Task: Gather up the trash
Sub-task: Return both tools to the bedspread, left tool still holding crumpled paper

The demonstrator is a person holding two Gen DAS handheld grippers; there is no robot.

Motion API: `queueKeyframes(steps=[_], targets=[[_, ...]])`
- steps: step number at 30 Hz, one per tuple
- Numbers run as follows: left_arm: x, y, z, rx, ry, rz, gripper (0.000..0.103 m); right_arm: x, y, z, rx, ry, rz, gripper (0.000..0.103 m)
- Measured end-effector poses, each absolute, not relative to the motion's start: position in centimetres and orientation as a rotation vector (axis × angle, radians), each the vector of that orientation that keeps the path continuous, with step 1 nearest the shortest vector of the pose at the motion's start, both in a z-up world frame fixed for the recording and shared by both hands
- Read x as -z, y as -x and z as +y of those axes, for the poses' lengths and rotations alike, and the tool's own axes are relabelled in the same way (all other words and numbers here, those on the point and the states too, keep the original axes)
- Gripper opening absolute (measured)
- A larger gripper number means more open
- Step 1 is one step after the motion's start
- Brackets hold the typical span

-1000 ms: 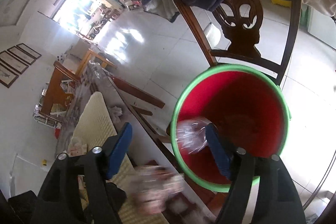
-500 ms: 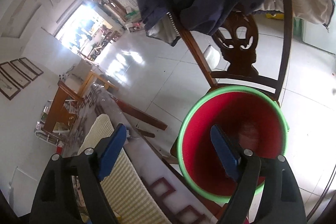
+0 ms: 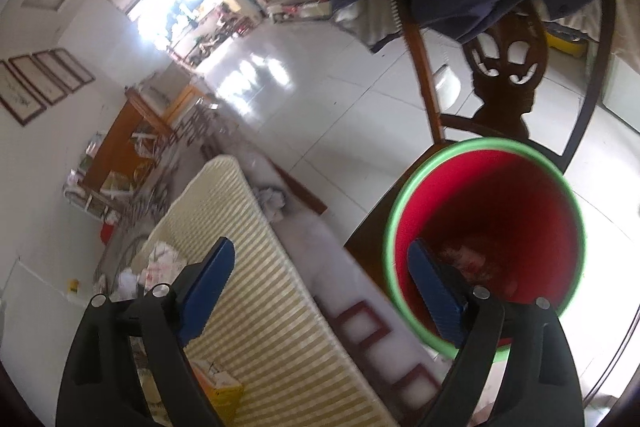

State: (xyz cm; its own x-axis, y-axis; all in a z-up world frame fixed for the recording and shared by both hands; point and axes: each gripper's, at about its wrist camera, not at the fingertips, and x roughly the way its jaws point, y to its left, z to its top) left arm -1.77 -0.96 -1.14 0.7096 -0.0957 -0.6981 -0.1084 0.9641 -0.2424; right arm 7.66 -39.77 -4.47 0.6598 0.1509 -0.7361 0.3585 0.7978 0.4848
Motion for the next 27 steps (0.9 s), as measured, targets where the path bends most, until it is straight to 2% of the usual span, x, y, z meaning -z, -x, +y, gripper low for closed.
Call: queueKeyframes(steps=[4,7,10,13,16,17,23,27], targets=[[2.7,4.9,4.1,-0.095,0.373,0.84,0.071,4.7,-8.2,-37.3,0.087,-0.615,0.889,0.089],[4.7,6.2,4.5,-0.102,0.358,0.902,0.072,5.1,-8.7,-35.1,0.046,-0.576,0.918,0.09],[6.8,5.6,4.2,-0.088,0.342,0.968,0.073,5.5,-8.9,-33.5,0.001,-0.549,0.946,0.09],[7.7,4.3,3.7,-0.109,0.275,0.976,0.081,5.8,-9.0,-32.4,-0.044,-0.531,0.97,0.09],[8.6,2.7,3.6,-0.137,0.209,0.983,0.08,5.9,-9.1,-31.7,-0.072,-0.518,0.978,0.09],[8.9,2.1,4.0,-0.14,0.216,0.993,0.074,5.9,-9.1,-31.4,-0.08,-0.513,0.979,0.09],[8.9,1.9,5.4,-0.152,0.263,0.971,0.051,6.0,-9.0,-29.2,-0.134,-0.451,0.985,0.09],[7.0,2.0,6.6,-0.153,0.343,0.931,0.047,5.9,-8.7,-27.2,-0.171,-0.391,0.969,0.09]])
